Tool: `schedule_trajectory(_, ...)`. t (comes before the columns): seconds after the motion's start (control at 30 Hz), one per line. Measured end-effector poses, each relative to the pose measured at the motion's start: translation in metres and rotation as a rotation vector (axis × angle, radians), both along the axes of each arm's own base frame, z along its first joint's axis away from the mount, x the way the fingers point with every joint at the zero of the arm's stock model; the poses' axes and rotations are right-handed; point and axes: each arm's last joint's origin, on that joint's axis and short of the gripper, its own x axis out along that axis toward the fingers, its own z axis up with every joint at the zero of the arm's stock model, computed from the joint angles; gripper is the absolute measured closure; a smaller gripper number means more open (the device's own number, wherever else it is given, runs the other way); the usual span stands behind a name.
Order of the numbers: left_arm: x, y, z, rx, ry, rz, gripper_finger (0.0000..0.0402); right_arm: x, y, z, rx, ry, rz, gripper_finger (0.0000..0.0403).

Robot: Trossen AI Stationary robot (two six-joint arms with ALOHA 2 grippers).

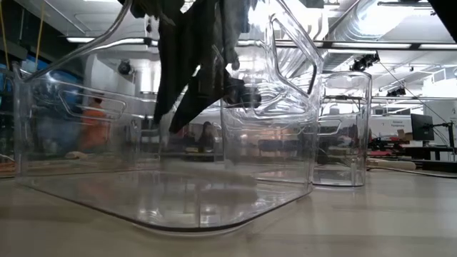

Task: Sort silverware by color (type)
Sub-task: Put the white fork into the bottom transparent bin

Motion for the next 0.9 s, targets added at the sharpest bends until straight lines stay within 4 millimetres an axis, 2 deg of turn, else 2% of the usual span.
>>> schedule_trajectory(0.17, 0.0, -0.0001, 0.0, 0.0, 0.0, 0.0, 0.0266, 0.0004, 0.0007, 0.0012, 0.003, -0.008, 0.002, 0.024)
schedule_trajectory(0.3, 0.0, 0.0, 0.0, 0.0, 0.0, 0.0, 0.0266, 0.0013, 0.0008, 0.0021, 0.0, -0.021, 0.005, 0.0209)
schedule_trajectory(0.9, 0.0, -0.0001, 0.0001, 0.0, -0.001, 0.0, 0.0266, 0.0045, 0.0015, 0.0033, 0.015, -0.057, 0.009, 0.0208)
